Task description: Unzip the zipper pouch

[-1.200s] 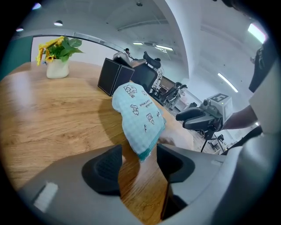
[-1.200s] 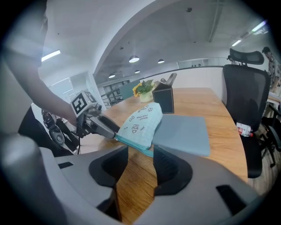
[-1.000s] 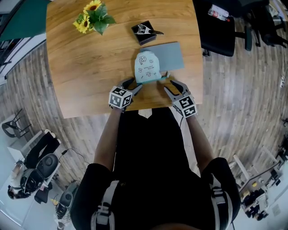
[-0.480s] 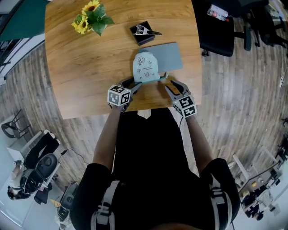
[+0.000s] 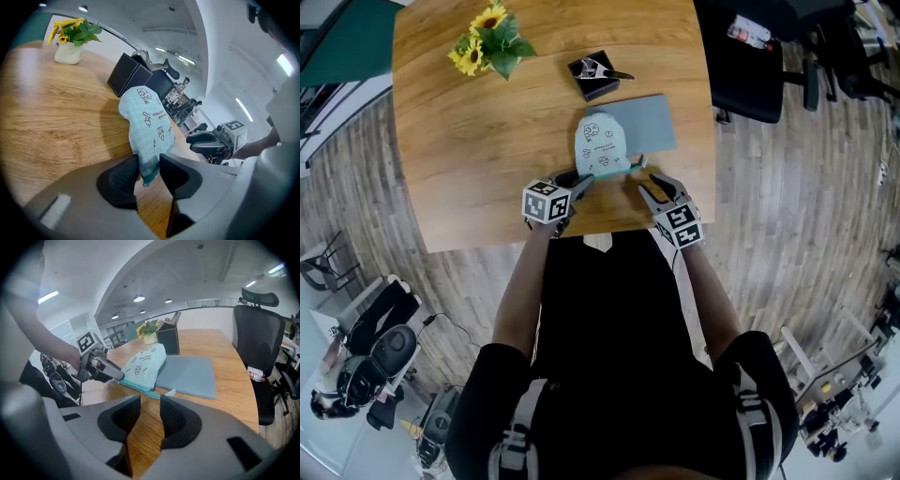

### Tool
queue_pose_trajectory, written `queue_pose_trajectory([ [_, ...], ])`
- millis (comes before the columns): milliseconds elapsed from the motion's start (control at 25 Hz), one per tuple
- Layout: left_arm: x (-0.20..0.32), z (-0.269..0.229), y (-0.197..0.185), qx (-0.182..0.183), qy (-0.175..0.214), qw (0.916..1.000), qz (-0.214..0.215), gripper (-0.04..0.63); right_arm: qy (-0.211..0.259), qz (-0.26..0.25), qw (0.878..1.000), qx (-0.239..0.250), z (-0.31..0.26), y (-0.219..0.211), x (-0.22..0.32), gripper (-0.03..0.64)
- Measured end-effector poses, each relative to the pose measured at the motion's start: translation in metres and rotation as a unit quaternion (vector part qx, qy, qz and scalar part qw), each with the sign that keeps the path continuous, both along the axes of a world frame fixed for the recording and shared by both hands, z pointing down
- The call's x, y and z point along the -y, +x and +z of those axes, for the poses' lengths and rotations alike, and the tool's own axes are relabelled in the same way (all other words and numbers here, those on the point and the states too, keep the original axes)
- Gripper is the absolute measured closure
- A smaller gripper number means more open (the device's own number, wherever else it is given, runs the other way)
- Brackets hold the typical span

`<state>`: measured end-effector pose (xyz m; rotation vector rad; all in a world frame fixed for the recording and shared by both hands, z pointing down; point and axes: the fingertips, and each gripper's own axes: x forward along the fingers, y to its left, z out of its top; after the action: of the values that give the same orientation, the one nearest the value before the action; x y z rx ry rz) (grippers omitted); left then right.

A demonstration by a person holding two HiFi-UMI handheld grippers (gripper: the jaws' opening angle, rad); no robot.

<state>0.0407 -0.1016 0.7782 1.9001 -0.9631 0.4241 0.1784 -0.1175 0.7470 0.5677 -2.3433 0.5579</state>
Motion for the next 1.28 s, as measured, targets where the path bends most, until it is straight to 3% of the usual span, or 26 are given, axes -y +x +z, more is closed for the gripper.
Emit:
queue_pose_trajectory([
  [480, 0.002, -0.023, 0.004, -0.055, -0.002, 0.9978, -0.036, 0.520, 0.017, -0.038, 0.999, 0.017, -0.019, -0.028, 0.002, 0.494],
  [680, 0.006, -0.029, 0.002, -0.094, -0.015, 0.9926, -0.075, 0.523, 0.024, -0.060, 0.998, 0.026, -0.026, -0.043, -0.005, 0.499],
  [880, 0.012, -0.042, -0.005, -0.109, 0.002, 0.9887, -0.103, 0.532, 0.029, -0.074, 0.996, 0.032, -0.036, -0.053, -0.011, 0.500],
  [1280, 0.027, -0.080, -0.013, -0.196, 0.027, 0.9678, -0.156, 0.546, 0.039, -0.094, 0.993, 0.056, -0.060, -0.081, -0.027, 0.502],
])
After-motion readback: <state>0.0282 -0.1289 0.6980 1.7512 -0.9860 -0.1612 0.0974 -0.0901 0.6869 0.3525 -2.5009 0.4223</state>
